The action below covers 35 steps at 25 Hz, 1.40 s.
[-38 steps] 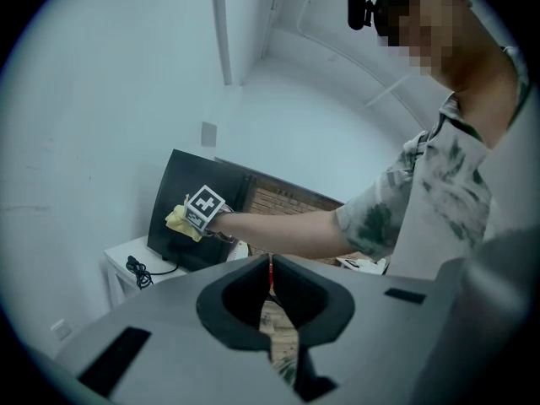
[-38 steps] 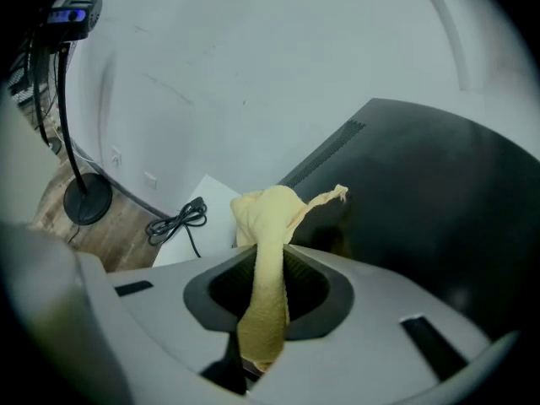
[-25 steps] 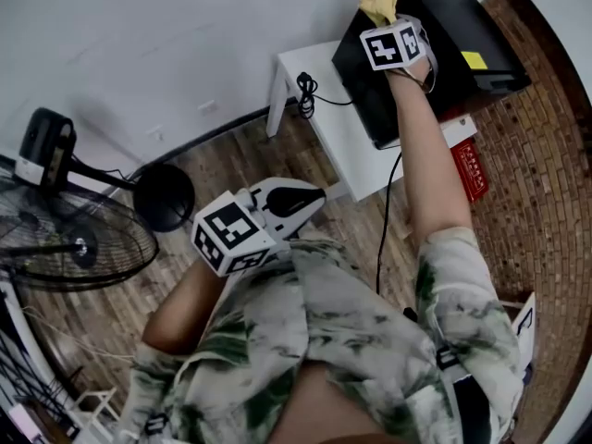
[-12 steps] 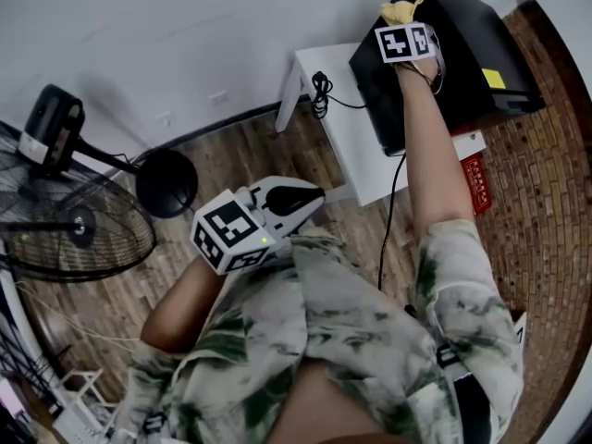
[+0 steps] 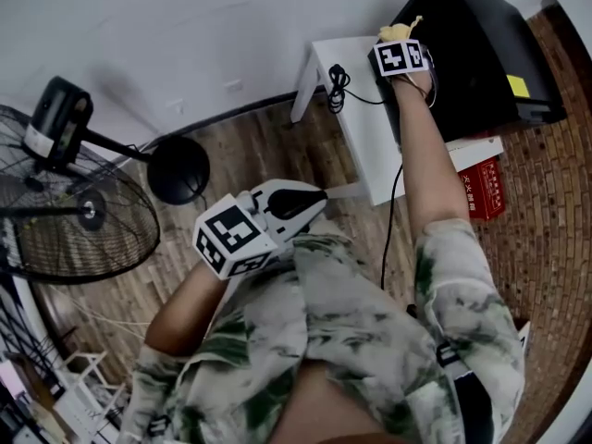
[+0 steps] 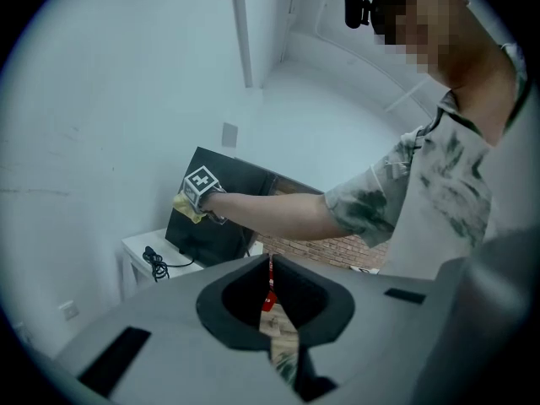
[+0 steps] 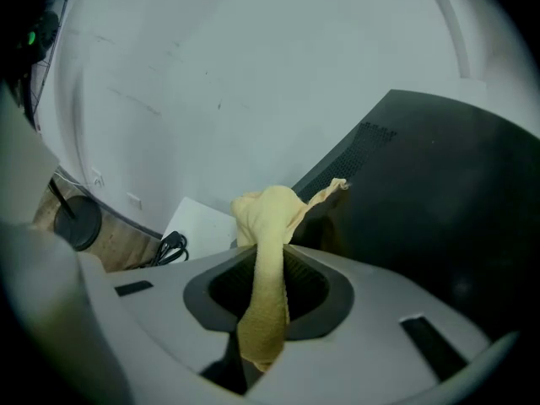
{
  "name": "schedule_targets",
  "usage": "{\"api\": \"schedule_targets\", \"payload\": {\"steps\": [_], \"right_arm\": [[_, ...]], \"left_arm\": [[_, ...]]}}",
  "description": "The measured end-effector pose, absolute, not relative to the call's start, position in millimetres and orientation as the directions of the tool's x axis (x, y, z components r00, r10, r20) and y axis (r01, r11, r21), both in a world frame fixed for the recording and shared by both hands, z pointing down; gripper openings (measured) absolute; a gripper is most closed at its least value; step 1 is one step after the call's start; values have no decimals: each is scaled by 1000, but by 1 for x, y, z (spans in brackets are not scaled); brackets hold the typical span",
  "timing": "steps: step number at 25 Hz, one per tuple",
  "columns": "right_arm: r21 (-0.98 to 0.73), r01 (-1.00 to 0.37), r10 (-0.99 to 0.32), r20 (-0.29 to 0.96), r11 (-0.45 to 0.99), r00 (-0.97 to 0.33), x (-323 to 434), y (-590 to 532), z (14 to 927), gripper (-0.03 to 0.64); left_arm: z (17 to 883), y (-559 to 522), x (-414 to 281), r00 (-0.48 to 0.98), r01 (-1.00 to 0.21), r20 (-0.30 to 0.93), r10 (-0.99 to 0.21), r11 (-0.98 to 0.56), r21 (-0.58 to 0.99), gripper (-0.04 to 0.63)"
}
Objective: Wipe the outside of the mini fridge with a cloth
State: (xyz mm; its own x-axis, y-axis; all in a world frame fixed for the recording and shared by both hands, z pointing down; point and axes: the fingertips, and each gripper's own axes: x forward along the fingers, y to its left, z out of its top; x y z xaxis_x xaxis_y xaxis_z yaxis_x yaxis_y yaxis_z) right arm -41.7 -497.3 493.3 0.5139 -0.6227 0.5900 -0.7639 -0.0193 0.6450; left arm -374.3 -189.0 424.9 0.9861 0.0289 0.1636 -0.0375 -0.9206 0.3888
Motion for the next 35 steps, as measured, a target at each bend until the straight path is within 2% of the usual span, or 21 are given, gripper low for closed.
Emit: {"api": "schedule_targets", "payload": {"steps": [18, 35], "right_arm": [[555, -829, -526, 725, 64, 444, -40, -510, 620, 86], [396, -914, -483, 819, 89, 309, -45, -491, 688, 86]], "left_arm": [[458, -210, -384, 968, -183, 240, -80, -876, 446, 28], [478, -209, -385, 948, -233, 305, -88, -846, 479, 28]]}}
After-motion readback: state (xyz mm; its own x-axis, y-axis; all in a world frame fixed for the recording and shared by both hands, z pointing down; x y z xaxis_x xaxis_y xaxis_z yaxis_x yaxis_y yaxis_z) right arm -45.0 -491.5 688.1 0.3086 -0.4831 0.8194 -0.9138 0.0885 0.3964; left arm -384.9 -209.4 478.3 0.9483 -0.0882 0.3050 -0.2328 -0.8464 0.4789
